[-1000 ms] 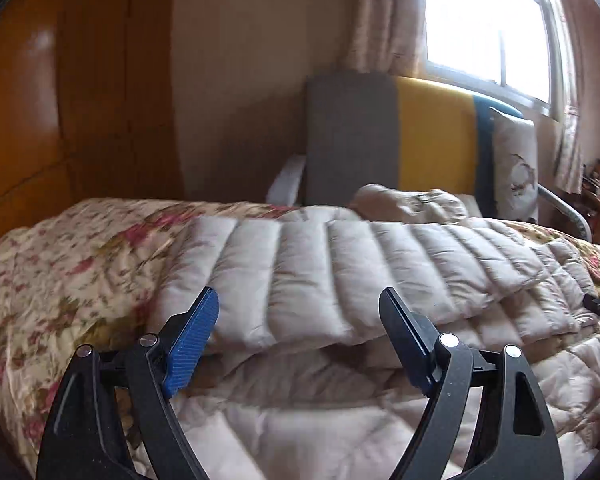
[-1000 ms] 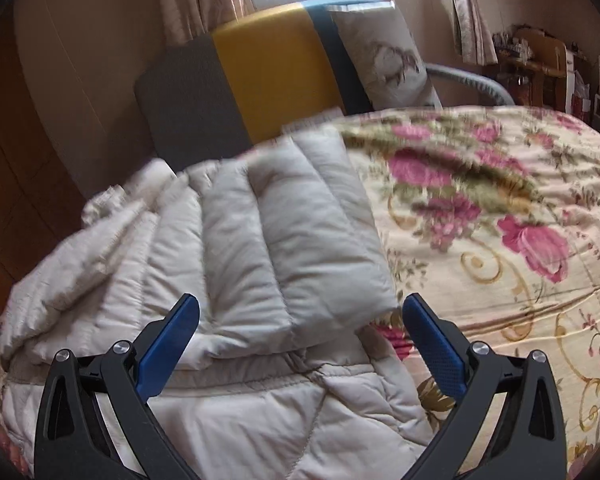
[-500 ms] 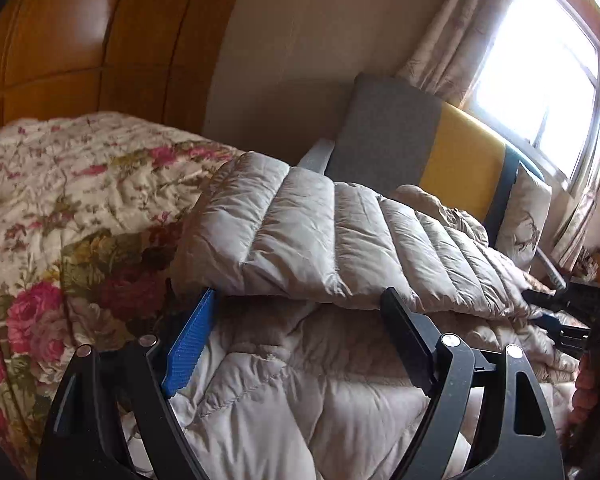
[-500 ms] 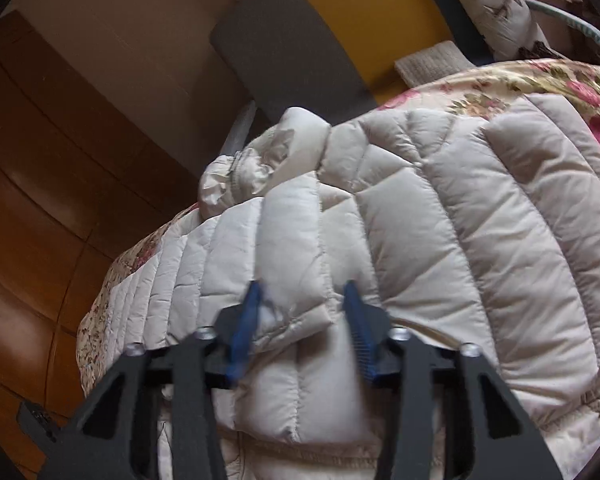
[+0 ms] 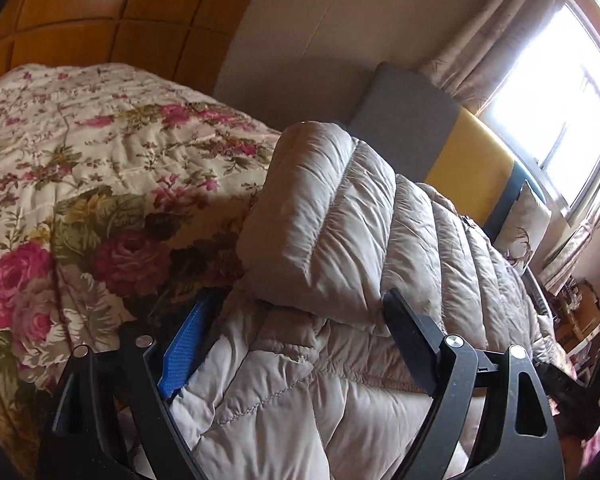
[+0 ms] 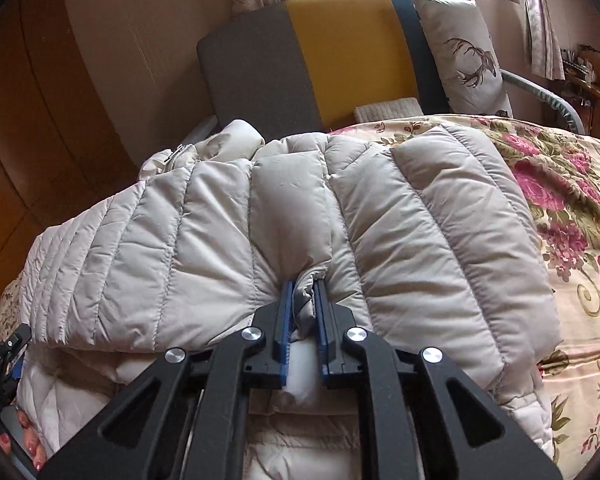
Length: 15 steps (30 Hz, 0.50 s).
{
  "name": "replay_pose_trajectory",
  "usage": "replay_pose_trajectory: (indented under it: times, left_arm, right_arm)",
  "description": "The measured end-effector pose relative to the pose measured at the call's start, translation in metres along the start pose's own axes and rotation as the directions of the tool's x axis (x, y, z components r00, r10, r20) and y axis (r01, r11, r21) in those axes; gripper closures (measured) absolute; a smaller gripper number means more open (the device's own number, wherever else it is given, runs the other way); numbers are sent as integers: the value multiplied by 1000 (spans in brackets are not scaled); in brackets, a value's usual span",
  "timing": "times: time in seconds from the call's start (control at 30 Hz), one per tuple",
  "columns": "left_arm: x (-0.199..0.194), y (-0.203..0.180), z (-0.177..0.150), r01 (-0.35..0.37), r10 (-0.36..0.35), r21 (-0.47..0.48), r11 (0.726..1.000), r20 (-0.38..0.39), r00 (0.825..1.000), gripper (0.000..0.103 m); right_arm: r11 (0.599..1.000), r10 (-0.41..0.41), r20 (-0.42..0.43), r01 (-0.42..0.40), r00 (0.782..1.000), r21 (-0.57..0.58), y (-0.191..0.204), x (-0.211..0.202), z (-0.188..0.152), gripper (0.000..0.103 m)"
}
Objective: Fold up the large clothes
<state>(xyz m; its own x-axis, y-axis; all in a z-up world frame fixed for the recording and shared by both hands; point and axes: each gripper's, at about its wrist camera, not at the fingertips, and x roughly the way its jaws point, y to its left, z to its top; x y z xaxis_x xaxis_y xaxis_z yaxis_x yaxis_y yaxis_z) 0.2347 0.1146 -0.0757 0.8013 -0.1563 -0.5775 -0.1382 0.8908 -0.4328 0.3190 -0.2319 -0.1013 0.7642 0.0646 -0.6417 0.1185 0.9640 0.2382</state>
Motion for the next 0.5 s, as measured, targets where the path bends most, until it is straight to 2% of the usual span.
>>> replay_pose_trajectory:
  times: [0.13,0.17,0.23,0.37,0.4,0.5]
  left_arm:
    - [6,2,23,-54,50,-66,996,-70,996,18]
    - [12,-2,34,-77,72,-56,995,-93,993,18]
    - [18,-9,50,-118,115,-26,993,-92,989,18]
    - [52,-21,83,-291,298,78,953,-87,951,18]
    - [64,-17,88,-322,329,81,943,-105,938,18]
    - [101,7,88,-375,383,77,924,-183,905,18]
  right_arm:
    - [1000,-7,-2,7,1000,-9,23,22,4,88]
    - [1000,-3,-1,3,1000,-4,27,27,6,88]
    - [1000,2,2,-2,1000,2,30,33,6,87]
    - [1000,2,2,-2,1000,2,28,34,9,87]
    - [1000,4,2,-4,1000,1,20,29,7,87]
    - [1000,2,2,-2,1000,-4,29,29,0,87]
